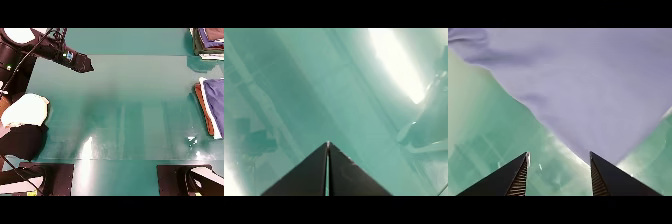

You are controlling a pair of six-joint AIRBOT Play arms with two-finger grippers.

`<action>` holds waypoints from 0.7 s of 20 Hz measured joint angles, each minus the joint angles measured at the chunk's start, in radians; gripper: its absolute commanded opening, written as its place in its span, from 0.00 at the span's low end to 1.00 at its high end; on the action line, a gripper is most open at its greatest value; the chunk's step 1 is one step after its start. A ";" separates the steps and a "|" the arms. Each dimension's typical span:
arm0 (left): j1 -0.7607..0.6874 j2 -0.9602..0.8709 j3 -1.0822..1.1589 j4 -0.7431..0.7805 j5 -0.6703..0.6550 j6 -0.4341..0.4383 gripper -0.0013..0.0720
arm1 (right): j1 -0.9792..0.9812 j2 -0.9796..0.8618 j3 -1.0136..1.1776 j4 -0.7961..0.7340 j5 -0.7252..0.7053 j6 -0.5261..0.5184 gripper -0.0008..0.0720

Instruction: Fold the shirts.

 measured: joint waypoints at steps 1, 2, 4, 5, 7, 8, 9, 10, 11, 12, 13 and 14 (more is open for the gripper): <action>0.000 0.000 0.000 0.000 -0.002 0.002 0.05 | -0.008 0.013 -0.008 0.009 -0.008 0.000 0.64; 0.000 0.000 0.000 0.000 -0.003 0.003 0.05 | -0.009 0.027 -0.014 0.040 -0.018 0.000 0.63; 0.000 0.000 0.000 0.000 -0.002 0.006 0.05 | 0.029 0.051 -0.022 0.131 -0.048 0.000 0.63; 0.000 0.000 0.000 0.000 0.003 0.006 0.05 | 0.068 0.062 -0.024 0.182 -0.061 0.000 0.63; 0.000 0.000 0.000 -0.001 0.003 0.006 0.05 | 0.192 0.082 -0.027 0.262 -0.090 0.000 0.63; 0.000 0.000 0.000 -0.001 0.004 0.006 0.05 | 0.274 0.089 -0.029 0.290 -0.104 0.000 0.63; 0.000 0.000 0.000 -0.001 0.006 0.006 0.05 | 0.356 0.093 -0.029 0.310 -0.118 0.000 0.63; 0.000 0.000 0.000 -0.001 0.009 0.007 0.05 | 0.446 0.097 -0.030 0.323 -0.133 0.000 0.63; 0.000 0.000 0.000 -0.001 0.010 0.007 0.05 | 0.531 0.098 -0.030 0.336 -0.150 0.000 0.62; 0.000 0.000 0.000 -0.001 0.012 0.007 0.05 | 0.619 0.100 -0.030 0.345 -0.172 0.000 0.62; 0.000 0.000 0.000 -0.001 0.013 0.007 0.05 | 0.702 0.101 -0.030 0.351 -0.198 0.000 0.54; 0.000 0.000 0.000 -0.001 0.013 0.007 0.05 | 0.771 0.102 -0.030 0.356 -0.225 0.000 0.31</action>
